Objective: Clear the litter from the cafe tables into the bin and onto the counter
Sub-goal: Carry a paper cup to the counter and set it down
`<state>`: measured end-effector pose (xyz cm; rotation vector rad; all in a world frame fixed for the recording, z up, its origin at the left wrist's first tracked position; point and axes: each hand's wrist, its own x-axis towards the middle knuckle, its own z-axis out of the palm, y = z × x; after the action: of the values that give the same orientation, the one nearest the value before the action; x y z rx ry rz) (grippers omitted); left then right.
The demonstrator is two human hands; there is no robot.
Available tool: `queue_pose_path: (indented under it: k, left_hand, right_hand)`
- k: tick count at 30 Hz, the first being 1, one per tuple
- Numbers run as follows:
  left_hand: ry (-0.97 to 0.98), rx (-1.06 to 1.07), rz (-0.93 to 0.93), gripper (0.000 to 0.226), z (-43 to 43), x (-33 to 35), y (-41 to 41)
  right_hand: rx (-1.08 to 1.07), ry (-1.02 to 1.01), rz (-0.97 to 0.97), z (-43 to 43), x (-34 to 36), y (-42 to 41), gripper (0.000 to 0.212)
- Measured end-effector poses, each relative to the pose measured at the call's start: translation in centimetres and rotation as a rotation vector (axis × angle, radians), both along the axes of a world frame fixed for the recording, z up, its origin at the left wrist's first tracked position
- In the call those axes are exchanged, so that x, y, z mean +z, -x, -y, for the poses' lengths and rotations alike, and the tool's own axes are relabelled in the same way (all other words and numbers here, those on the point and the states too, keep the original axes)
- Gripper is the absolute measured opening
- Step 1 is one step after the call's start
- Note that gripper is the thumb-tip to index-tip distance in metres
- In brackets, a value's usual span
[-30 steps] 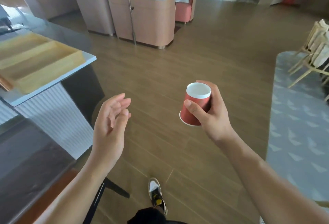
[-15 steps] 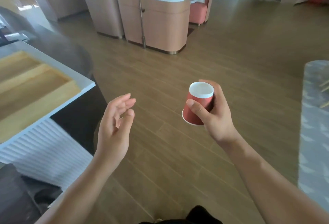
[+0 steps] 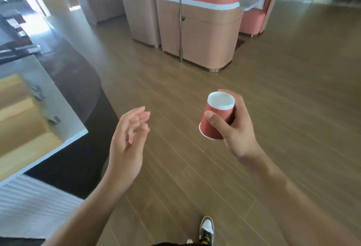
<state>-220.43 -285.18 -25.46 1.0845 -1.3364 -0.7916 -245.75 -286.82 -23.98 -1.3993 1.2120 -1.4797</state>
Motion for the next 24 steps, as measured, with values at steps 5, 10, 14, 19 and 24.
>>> queue_pose_path:
  k: [5, 10, 14, 19, 24]
  left_hand:
    - [0.009, 0.077, -0.004, 0.034, 8.0, 0.8, 3.3]
    - [-0.011, 0.175, -0.006, 0.033, 14.1, 0.6, 3.4]
    - [-0.027, 0.259, 0.012, 0.039, 19.9, 0.4, 2.1]
    - [-0.025, 0.356, -0.018, 0.047, 28.4, -0.6, -1.6]
    - [-0.051, 0.398, -0.018, 0.034, 38.2, -0.9, -7.1]
  right_hand:
    - [0.11, 0.002, -0.014, 10.4, 1.4, 2.6, 0.06]
    - [0.198, 0.004, -0.04, 18.6, 1.3, 2.5, 0.062]
    - [0.256, 0.01, -0.034, 25.9, 0.6, 0.9, 0.062]
    - [0.336, 0.019, -0.052, 36.1, -0.2, -3.5, 0.065]
    - [0.387, 0.019, -0.056, 47.3, -0.1, -9.4, 0.06]
